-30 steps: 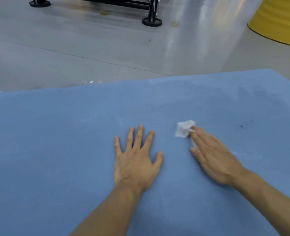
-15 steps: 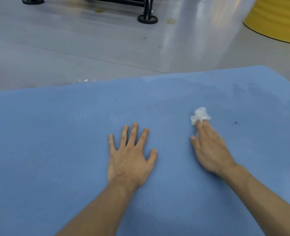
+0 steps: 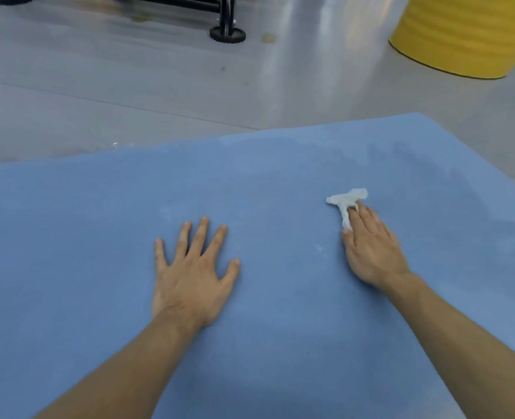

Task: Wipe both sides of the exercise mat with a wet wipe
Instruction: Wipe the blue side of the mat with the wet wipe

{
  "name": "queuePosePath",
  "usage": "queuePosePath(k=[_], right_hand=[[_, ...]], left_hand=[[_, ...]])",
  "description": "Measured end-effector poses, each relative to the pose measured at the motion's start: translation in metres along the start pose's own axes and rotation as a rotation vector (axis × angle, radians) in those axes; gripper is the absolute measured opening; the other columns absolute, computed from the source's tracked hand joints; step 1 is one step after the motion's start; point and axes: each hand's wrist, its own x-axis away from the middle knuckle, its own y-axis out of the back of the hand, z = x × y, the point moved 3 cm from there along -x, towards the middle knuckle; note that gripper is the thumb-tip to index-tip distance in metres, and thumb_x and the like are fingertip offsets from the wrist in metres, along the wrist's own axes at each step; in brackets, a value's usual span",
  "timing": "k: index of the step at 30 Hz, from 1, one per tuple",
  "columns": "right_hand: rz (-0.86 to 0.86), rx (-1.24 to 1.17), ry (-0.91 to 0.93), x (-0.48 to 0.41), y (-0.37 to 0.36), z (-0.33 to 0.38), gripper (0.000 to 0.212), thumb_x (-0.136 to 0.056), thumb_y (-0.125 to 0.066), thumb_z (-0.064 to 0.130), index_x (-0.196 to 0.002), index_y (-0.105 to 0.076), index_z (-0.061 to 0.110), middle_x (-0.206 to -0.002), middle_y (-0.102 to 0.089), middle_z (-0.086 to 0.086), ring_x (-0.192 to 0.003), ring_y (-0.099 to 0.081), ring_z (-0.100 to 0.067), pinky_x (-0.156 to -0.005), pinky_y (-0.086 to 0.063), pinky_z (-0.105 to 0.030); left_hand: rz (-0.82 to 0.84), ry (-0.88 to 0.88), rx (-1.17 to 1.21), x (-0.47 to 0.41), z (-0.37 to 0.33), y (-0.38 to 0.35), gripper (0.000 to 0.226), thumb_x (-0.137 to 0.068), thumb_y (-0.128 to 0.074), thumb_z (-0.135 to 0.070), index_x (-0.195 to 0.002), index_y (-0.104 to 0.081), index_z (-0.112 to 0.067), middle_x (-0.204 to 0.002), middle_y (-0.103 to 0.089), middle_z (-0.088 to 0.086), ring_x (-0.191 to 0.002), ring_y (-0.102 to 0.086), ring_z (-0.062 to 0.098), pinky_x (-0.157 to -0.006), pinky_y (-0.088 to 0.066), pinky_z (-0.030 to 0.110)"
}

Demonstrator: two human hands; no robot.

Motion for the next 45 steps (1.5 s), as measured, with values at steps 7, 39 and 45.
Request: queuePosePath(k=[7, 39, 45], right_hand=[[0.057, -0.1, -0.008, 0.014, 0.0, 0.024, 0.076, -0.099, -0.014, 0.051, -0.161, -0.013, 0.006, -0.169, -0.012, -0.012, -0.156, -0.011, -0.026, -0.125, -0.01, -0.039], [0.03, -0.057, 0.571, 0.106, -0.007, 0.111, 0.061, -0.103, -0.031, 0.037, -0.158, -0.032, 0.01, -0.167, -0.022, -0.005, -0.155, -0.019, -0.016, -0.123, -0.006, -0.028], [0.052, -0.009, 0.573, 0.119, -0.008, 0.082, 0.059, -0.105, -0.029, 0.038, -0.159, -0.03, 0.014, -0.169, -0.016, 0.002, -0.155, -0.013, -0.009, -0.124, -0.005, -0.027]], left_hand=[[-0.001, 0.0, -0.003, 0.0, 0.0, 0.0, 0.081, -0.084, 0.001, -0.071, -0.16, 0.002, -0.045, -0.17, 0.013, -0.015, -0.156, 0.014, 0.013, -0.124, 0.005, 0.057], [-0.016, -0.014, 0.007, 0.0, 0.0, 0.001, 0.07, -0.098, -0.018, -0.067, -0.161, 0.001, -0.043, -0.17, 0.012, -0.014, -0.156, 0.014, 0.014, -0.123, 0.007, 0.057], [-0.003, -0.012, -0.007, 0.0, 0.001, 0.0, 0.071, -0.096, -0.012, -0.069, -0.16, 0.005, -0.044, -0.169, 0.016, -0.015, -0.156, 0.017, 0.013, -0.123, 0.008, 0.056]])
